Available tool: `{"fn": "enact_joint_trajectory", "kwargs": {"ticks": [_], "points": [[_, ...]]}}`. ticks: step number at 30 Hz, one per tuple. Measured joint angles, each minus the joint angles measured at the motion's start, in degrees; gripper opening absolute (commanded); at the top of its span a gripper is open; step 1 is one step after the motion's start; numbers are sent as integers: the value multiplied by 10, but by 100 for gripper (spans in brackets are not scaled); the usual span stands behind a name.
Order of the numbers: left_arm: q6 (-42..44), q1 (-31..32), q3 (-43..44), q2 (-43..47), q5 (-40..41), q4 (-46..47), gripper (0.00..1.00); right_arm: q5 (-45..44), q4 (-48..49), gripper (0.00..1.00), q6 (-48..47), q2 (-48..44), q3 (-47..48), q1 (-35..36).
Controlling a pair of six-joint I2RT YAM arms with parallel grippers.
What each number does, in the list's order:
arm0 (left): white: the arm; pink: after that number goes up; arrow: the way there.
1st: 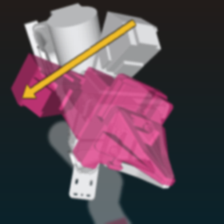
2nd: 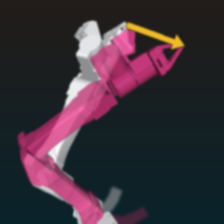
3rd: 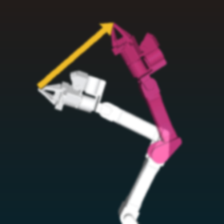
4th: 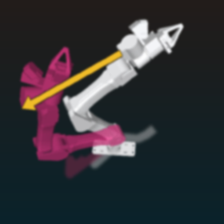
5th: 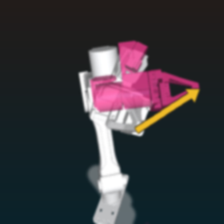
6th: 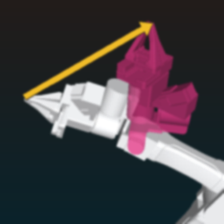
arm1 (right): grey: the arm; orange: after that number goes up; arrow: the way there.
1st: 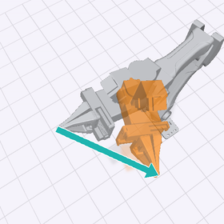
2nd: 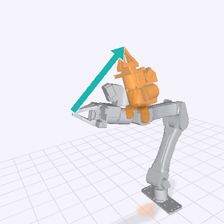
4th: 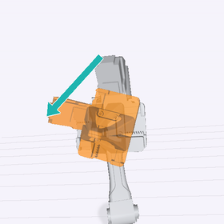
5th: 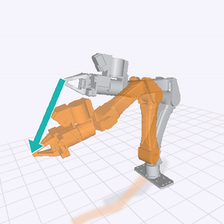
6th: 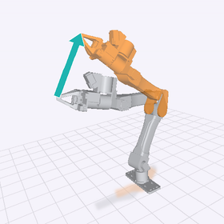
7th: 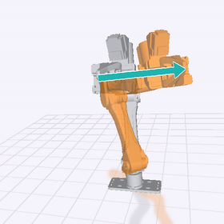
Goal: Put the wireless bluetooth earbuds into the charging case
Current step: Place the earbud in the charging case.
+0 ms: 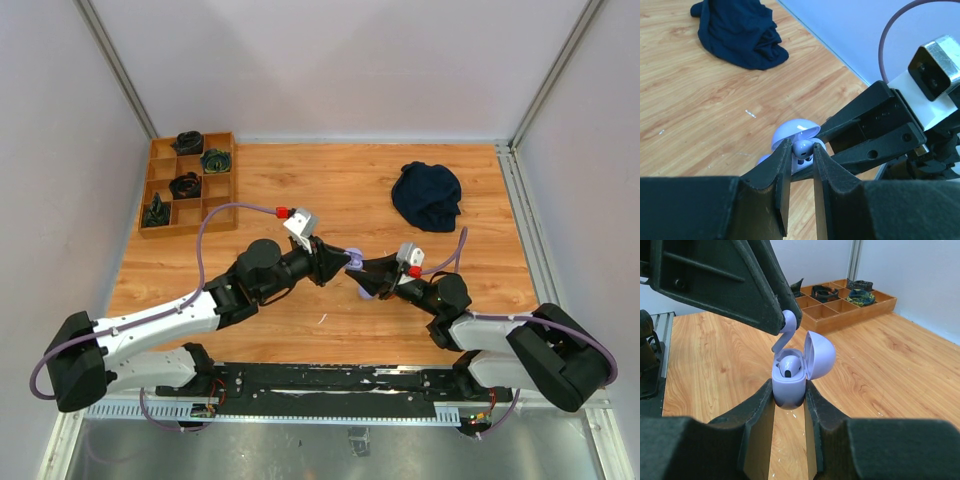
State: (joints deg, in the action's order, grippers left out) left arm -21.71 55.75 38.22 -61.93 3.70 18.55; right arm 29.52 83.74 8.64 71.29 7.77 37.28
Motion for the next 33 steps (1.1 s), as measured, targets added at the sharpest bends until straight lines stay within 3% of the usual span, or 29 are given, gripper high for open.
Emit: {"fn": "enact_joint_trajectory", "kwargs": {"ticks": [33], "points": [[9,14,-33,-17,4,93,25,0,-1,4,2,-10,0,0]]}}
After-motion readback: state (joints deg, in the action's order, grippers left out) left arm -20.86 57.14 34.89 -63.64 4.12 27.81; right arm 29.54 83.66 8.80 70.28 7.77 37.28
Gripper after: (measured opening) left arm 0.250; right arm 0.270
